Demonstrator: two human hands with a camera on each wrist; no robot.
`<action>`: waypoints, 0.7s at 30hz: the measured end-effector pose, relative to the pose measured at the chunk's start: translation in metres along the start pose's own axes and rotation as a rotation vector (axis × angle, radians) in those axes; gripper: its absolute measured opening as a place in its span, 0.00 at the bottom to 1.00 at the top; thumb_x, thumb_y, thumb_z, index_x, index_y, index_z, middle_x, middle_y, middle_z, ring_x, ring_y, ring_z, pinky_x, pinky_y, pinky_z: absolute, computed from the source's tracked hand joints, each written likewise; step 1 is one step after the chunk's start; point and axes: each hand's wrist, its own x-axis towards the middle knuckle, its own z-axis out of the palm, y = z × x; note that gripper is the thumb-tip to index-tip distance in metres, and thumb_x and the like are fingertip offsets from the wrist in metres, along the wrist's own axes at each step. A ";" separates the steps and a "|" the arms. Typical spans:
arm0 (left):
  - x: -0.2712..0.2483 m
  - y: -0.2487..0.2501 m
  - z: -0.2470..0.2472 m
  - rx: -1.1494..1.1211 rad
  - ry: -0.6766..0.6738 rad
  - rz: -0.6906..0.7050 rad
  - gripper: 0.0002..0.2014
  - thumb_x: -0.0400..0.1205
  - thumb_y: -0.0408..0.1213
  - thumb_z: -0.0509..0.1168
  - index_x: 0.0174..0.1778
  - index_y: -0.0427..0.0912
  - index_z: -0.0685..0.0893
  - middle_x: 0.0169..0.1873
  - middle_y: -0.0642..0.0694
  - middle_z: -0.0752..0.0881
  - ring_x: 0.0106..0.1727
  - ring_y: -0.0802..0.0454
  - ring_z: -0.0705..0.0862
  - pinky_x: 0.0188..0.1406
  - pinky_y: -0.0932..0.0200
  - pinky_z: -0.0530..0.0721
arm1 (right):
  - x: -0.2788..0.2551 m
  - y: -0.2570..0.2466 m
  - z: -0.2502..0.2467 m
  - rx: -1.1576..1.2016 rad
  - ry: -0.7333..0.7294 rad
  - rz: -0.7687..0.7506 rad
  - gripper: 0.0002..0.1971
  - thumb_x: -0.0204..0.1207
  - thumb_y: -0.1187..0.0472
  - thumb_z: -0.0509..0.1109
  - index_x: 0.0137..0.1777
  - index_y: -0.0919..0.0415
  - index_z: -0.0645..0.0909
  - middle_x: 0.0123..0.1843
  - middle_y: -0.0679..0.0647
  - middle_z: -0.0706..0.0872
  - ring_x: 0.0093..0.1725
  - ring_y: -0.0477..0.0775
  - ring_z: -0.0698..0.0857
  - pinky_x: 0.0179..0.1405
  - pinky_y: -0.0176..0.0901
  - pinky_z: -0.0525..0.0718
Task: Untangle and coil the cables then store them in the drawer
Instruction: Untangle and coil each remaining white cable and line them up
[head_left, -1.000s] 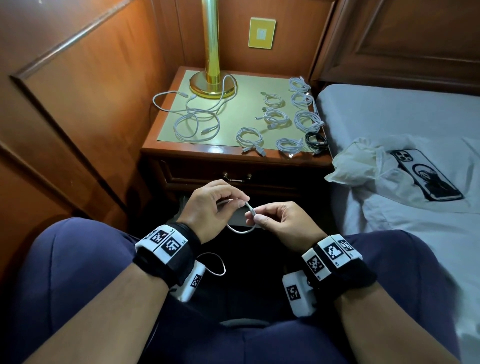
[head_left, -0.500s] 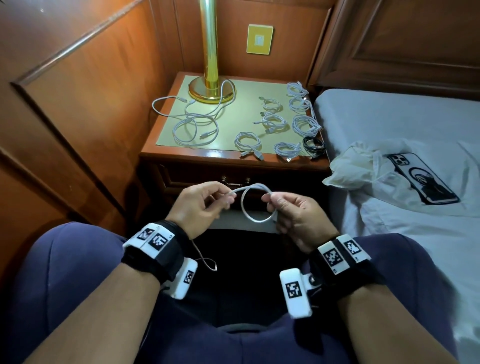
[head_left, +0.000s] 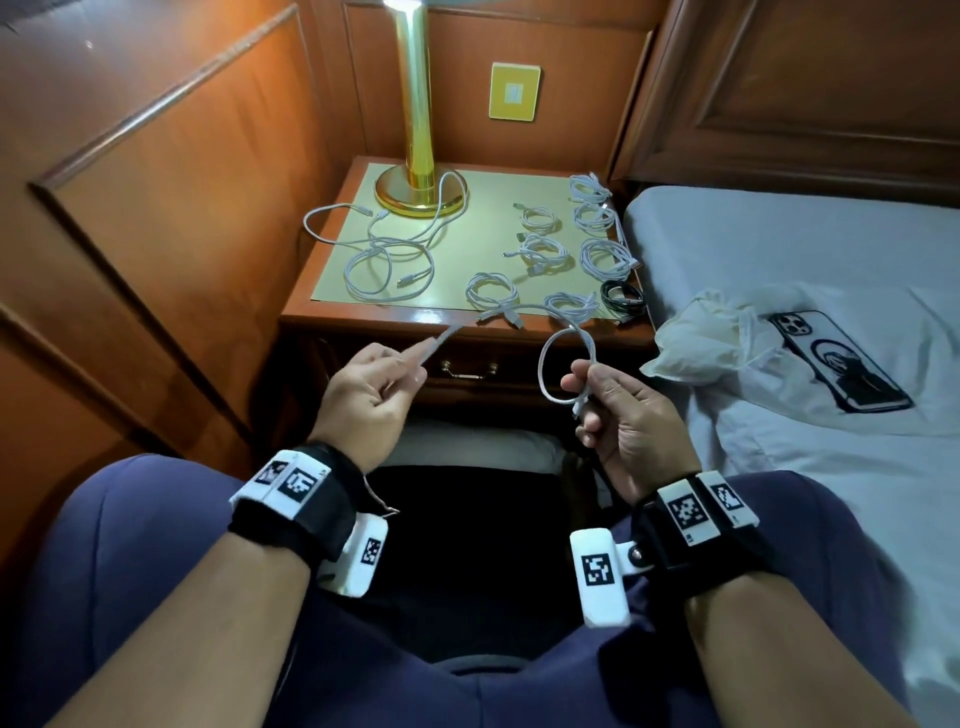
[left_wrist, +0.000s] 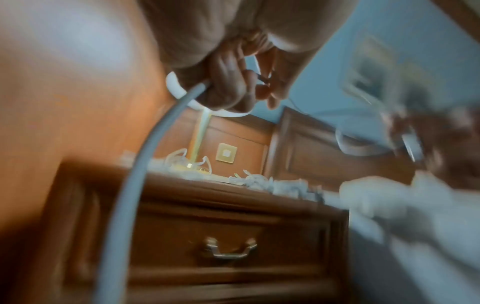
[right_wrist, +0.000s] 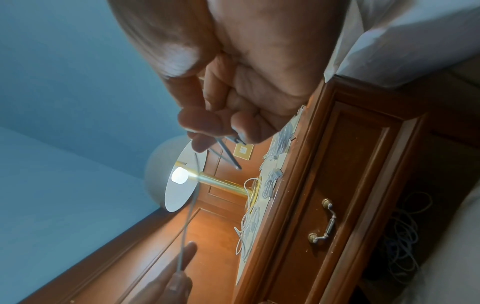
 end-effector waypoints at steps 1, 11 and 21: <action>-0.003 -0.001 0.001 0.158 -0.032 0.105 0.14 0.85 0.33 0.67 0.65 0.45 0.89 0.38 0.48 0.79 0.36 0.57 0.79 0.41 0.68 0.77 | 0.000 0.001 0.000 -0.011 0.003 -0.014 0.08 0.84 0.63 0.65 0.50 0.62 0.87 0.42 0.56 0.91 0.24 0.45 0.74 0.23 0.36 0.68; -0.029 0.019 0.022 0.454 -0.355 0.253 0.12 0.82 0.40 0.61 0.52 0.52 0.91 0.43 0.54 0.80 0.34 0.47 0.85 0.27 0.54 0.83 | -0.004 0.016 0.002 -0.459 -0.035 -0.205 0.09 0.85 0.64 0.67 0.49 0.59 0.90 0.43 0.55 0.92 0.24 0.46 0.77 0.26 0.33 0.75; -0.027 0.022 0.023 0.179 -0.414 0.334 0.09 0.85 0.36 0.66 0.54 0.46 0.91 0.41 0.55 0.76 0.34 0.64 0.75 0.33 0.64 0.78 | -0.008 0.026 0.008 -0.735 -0.153 -0.153 0.08 0.84 0.62 0.69 0.46 0.57 0.89 0.41 0.52 0.93 0.25 0.38 0.81 0.28 0.31 0.77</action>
